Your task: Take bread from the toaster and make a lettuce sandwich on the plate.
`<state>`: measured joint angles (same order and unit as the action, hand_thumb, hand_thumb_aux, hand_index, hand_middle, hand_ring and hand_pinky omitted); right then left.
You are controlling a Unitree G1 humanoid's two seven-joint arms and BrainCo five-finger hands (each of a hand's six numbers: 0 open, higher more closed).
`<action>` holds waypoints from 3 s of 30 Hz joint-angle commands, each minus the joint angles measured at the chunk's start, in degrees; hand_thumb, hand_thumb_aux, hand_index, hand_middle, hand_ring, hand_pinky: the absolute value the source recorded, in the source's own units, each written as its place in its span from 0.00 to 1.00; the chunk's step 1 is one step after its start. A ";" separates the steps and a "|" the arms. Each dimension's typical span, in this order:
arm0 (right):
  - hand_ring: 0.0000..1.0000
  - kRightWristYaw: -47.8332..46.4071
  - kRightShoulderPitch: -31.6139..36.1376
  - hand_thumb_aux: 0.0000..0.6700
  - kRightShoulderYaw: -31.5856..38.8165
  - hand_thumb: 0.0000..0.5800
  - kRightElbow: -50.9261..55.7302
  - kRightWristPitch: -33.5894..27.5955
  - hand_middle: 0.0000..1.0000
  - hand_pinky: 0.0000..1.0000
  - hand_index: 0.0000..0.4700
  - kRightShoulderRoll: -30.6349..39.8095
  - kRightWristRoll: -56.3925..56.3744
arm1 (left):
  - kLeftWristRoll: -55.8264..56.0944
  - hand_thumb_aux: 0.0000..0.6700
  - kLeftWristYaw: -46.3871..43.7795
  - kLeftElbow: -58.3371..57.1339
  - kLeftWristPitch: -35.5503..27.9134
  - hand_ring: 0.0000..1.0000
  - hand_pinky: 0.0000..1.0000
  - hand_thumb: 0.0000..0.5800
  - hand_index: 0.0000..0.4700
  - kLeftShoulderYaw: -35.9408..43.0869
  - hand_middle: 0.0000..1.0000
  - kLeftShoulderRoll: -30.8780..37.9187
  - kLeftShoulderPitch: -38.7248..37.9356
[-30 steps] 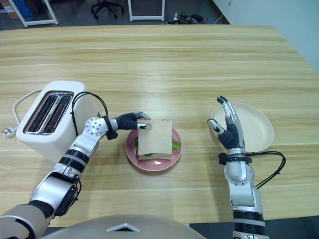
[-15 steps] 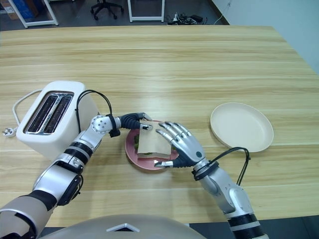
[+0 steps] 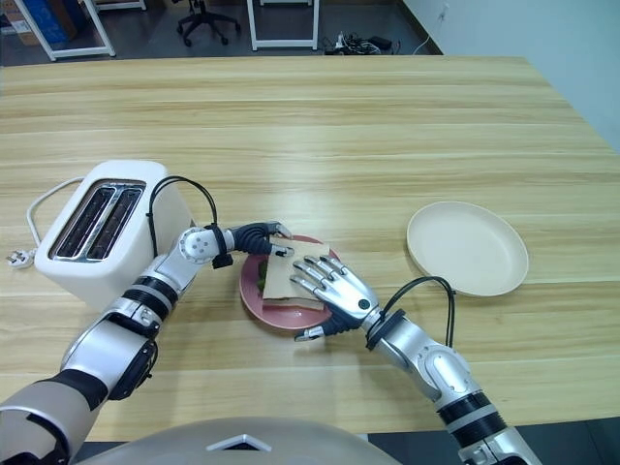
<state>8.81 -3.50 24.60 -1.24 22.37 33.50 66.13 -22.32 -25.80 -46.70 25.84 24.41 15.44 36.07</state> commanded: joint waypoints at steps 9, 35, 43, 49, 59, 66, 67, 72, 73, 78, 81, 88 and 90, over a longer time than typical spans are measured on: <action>0.00 -7.95 -3.16 0.00 6.06 0.00 4.00 -1.99 0.00 0.00 0.00 3.09 -1.27 | -33.43 0.00 46.20 30.34 -9.51 0.00 0.00 0.00 0.00 -1.04 0.00 8.50 -6.08; 1.00 -25.20 -35.33 1.00 -27.45 1.00 -25.42 6.11 1.00 1.00 1.00 22.16 -60.31 | 24.82 1.00 -2.55 72.66 -8.31 1.00 1.00 1.00 1.00 -22.81 1.00 36.79 -61.21; 1.00 -36.46 -30.44 1.00 -17.51 1.00 -25.33 -1.28 1.00 1.00 1.00 17.20 -53.40 | 15.55 1.00 -9.34 72.03 -18.68 1.00 1.00 1.00 1.00 -13.43 1.00 33.48 -59.71; 1.00 -32.81 -19.58 1.00 -4.28 1.00 -13.12 -3.26 1.00 1.00 1.00 6.49 -32.37 | -3.85 1.00 -5.39 62.51 -25.00 1.00 1.00 1.00 1.00 -2.29 1.00 25.18 -52.29; 1.00 -23.71 -2.94 1.00 -2.81 1.00 -1.95 -5.38 1.00 1.00 1.00 -0.71 -21.28 | -13.87 1.00 5.83 50.49 -24.93 1.00 1.00 1.00 1.00 0.74 1.00 15.92 -43.42; 1.00 -11.72 6.20 1.00 -1.74 1.00 8.66 -5.55 1.00 1.00 1.00 -3.12 -15.33 | -18.13 1.00 14.81 44.21 -25.25 1.00 1.00 1.00 1.00 1.32 1.00 10.47 -37.58; 0.99 -10.22 6.33 0.88 -1.76 0.99 8.97 -5.52 0.99 0.99 0.88 -3.13 -14.80 | -18.54 1.00 15.66 44.20 -25.32 1.00 1.00 1.00 1.00 1.06 1.00 10.27 -37.51; 0.00 -8.59 -0.22 0.00 -5.56 0.00 0.32 -2.11 0.00 0.00 0.00 -0.43 -21.06 | -10.48 0.00 16.49 51.86 -19.79 0.00 0.00 0.00 0.00 -4.50 0.00 12.13 -42.25; 0.00 -10.63 -3.22 0.00 -7.28 0.00 -3.38 -1.24 0.00 0.00 0.00 0.35 -26.25 | -6.33 0.00 15.36 54.65 -17.39 0.00 0.00 0.00 0.00 -6.37 0.00 12.97 -44.14; 0.00 -19.00 -17.20 0.00 -21.96 0.00 -20.41 -0.21 0.00 0.00 0.00 4.61 -53.87 | 16.22 0.00 10.56 70.47 -8.53 0.00 0.00 0.00 0.00 -15.97 0.00 14.86 -52.89; 0.00 -19.40 -18.49 0.00 -26.15 0.00 -23.27 -1.06 0.00 0.00 0.00 1.46 -64.32 | 33.61 0.00 8.97 72.43 -7.66 0.00 0.00 0.00 0.00 -18.25 0.00 9.54 -52.03; 0.00 -7.97 -8.43 0.00 -22.39 0.00 -13.11 -6.58 0.00 0.00 0.00 -18.31 -65.21 | 36.84 0.00 16.01 54.96 -7.53 0.00 0.00 0.00 0.00 -20.43 0.00 -5.37 -43.61; 0.00 -5.41 -6.59 0.00 -20.96 0.00 -9.55 -6.55 0.00 0.00 0.00 -22.09 -62.92 | 34.81 0.00 18.87 50.50 -6.63 0.00 0.00 0.00 0.00 -21.15 0.00 -8.51 -41.42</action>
<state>0.96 -12.34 1.95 -14.55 16.78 15.46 0.71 14.55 -9.98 8.55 19.10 4.01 10.27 -7.88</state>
